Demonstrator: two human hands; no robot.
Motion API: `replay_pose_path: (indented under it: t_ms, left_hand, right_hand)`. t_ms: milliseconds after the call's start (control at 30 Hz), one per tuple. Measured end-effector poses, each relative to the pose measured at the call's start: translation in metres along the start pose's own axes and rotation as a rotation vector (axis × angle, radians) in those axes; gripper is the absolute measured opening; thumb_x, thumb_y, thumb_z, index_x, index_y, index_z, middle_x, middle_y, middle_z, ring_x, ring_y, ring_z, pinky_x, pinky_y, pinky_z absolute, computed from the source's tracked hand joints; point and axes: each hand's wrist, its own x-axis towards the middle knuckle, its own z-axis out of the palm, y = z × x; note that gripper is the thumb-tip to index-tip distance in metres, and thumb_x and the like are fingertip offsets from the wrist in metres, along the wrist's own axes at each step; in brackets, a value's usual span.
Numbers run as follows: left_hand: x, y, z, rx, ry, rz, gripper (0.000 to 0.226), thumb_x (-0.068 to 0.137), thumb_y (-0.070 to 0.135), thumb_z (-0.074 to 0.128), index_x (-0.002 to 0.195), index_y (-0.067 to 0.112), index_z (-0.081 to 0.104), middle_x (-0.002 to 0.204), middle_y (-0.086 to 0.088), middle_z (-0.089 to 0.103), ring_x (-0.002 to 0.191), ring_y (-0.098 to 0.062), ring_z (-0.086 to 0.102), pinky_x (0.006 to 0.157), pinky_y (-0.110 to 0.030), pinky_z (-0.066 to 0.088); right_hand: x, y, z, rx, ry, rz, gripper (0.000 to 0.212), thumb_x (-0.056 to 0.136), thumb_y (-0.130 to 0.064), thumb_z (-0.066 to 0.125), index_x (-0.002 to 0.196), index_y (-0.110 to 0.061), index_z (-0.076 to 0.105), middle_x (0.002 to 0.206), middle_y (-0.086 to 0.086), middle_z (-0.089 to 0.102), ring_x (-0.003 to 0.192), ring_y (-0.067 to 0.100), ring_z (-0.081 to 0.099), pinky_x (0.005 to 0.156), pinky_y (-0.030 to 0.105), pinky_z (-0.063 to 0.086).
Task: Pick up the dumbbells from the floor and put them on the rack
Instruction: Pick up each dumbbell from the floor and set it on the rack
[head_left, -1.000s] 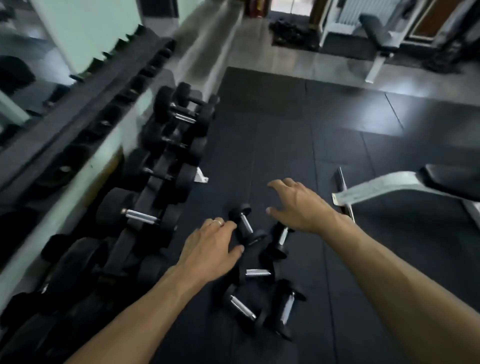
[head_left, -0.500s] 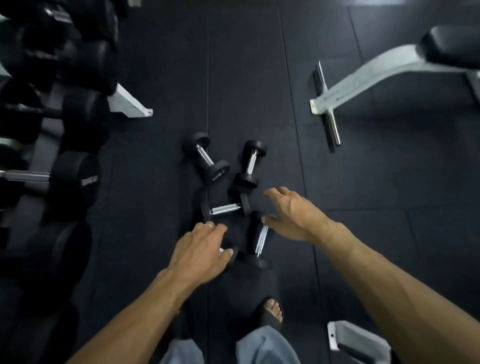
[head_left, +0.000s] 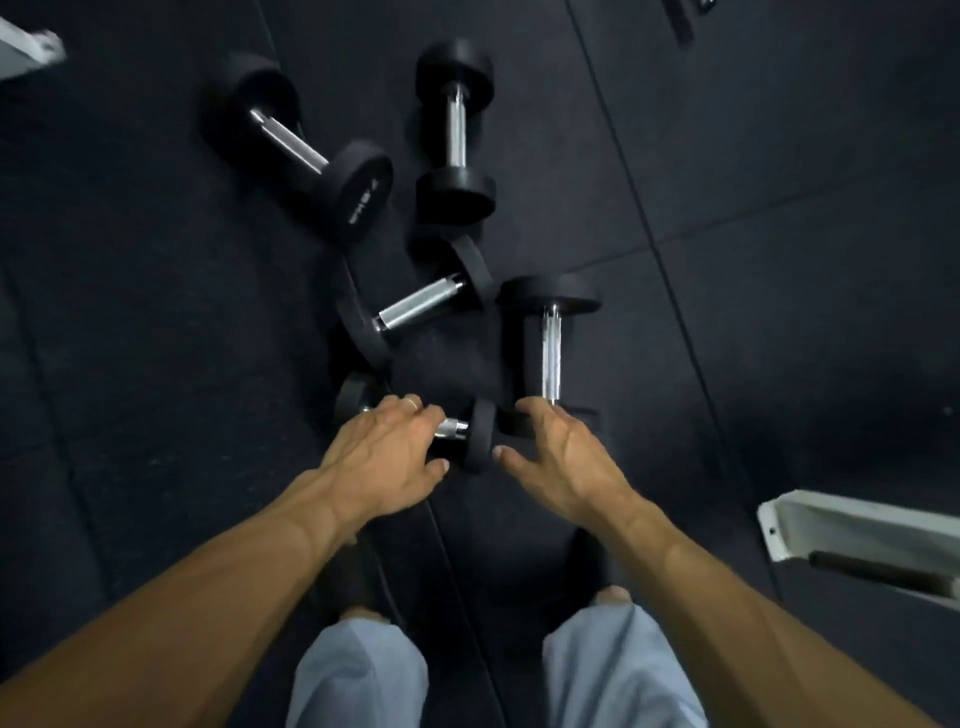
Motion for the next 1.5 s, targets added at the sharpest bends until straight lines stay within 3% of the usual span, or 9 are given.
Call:
replay_pose_path:
  t_ms: [300,433,567,700,800,933,1100,1300,1500]
  left_hand:
    - [0.1,-0.067,0.083,0.173,-0.166,0.219,0.061,0.085,0.049,0.061,0.138,0.025,0.041,0.129,0.001,0.047,0.118,-0.019,0.047,0.096,-0.035,0.044]
    - [0.123,-0.09,0.108,0.238,-0.264,0.244,0.065,0.085,0.044,0.065,0.139,0.025,0.034,0.127,0.0,0.045,0.116,-0.022,0.05,0.095,-0.036,0.045]
    - [0.127,-0.102,0.118,0.372,-0.199,0.245,0.049,0.091,0.021,0.055,0.134,0.026,0.032,0.121,-0.002,0.052,0.103,-0.023,0.058,0.079,-0.033,0.043]
    - [0.127,-0.101,0.115,0.264,-0.159,0.211,0.038,0.091,0.01,0.049,0.124,0.026,0.041,0.109,-0.002,0.053,0.096,-0.022,0.058,0.072,-0.029,0.032]
    - [0.124,-0.1,0.116,0.185,-0.178,0.166,0.037,0.09,0.008,0.05,0.119,0.028,0.041,0.103,-0.001,0.051,0.093,-0.021,0.055,0.072,-0.028,0.031]
    - [0.109,-0.103,0.114,0.117,-0.227,0.082,0.038,0.088,0.011,0.056,0.118,0.029,0.04,0.097,0.001,0.049,0.093,-0.023,0.059,0.072,-0.032,0.037]
    - [0.075,-0.096,0.086,0.031,-0.249,-0.031,0.039,0.088,0.022,0.06,0.119,0.03,0.038,0.098,0.002,0.05,0.097,-0.024,0.06,0.074,-0.034,0.039]
    - [0.027,-0.076,0.01,-0.077,-0.224,-0.126,0.043,0.086,0.025,0.064,0.122,0.031,0.039,0.111,-0.001,0.057,0.103,-0.024,0.057,0.077,-0.033,0.041]
    - [-0.037,-0.049,-0.094,-0.173,-0.111,-0.226,0.049,0.085,0.023,0.064,0.127,0.033,0.042,0.103,0.002,0.053,0.095,-0.021,0.055,0.071,-0.032,0.039]
  right_hand:
    - [0.065,0.019,0.122,0.369,0.145,0.292,0.059,0.086,-0.047,0.064,0.133,-0.019,0.043,0.132,0.004,0.053,0.122,0.022,0.051,0.102,0.037,0.044]
    - [0.087,0.018,0.14,0.448,0.259,0.389,0.053,0.083,-0.043,0.068,0.122,-0.014,0.046,0.115,0.005,0.061,0.111,0.024,0.056,0.095,0.038,0.047]
    - [0.093,0.006,0.153,0.432,0.375,0.41,0.04,0.086,-0.034,0.069,0.109,-0.017,0.04,0.075,-0.008,0.052,0.083,0.023,0.058,0.084,0.04,0.049]
    - [0.091,0.0,0.156,0.479,0.444,0.42,0.04,0.087,-0.029,0.068,0.115,-0.014,0.044,0.077,-0.005,0.057,0.082,0.026,0.061,0.082,0.04,0.049]
    - [0.086,0.0,0.152,0.477,0.434,0.421,0.041,0.086,-0.029,0.069,0.117,-0.015,0.047,0.078,-0.007,0.054,0.08,0.02,0.056,0.078,0.033,0.046]
    - [0.082,-0.003,0.138,0.424,0.385,0.358,0.04,0.084,-0.03,0.068,0.117,-0.018,0.049,0.087,0.004,0.065,0.088,0.028,0.062,0.082,0.036,0.047]
    - [0.072,-0.021,0.099,0.327,0.331,0.217,0.039,0.083,-0.029,0.065,0.117,-0.019,0.049,0.088,0.006,0.063,0.092,0.035,0.061,0.083,0.038,0.047]
    - [0.043,-0.054,0.029,0.219,0.35,0.034,0.032,0.079,-0.034,0.065,0.105,-0.02,0.053,0.082,0.006,0.069,0.083,0.033,0.063,0.077,0.042,0.051]
    - [-0.002,-0.109,-0.064,0.123,0.372,-0.152,0.036,0.076,-0.035,0.068,0.107,-0.022,0.057,0.086,0.004,0.071,0.084,0.028,0.065,0.075,0.042,0.054]
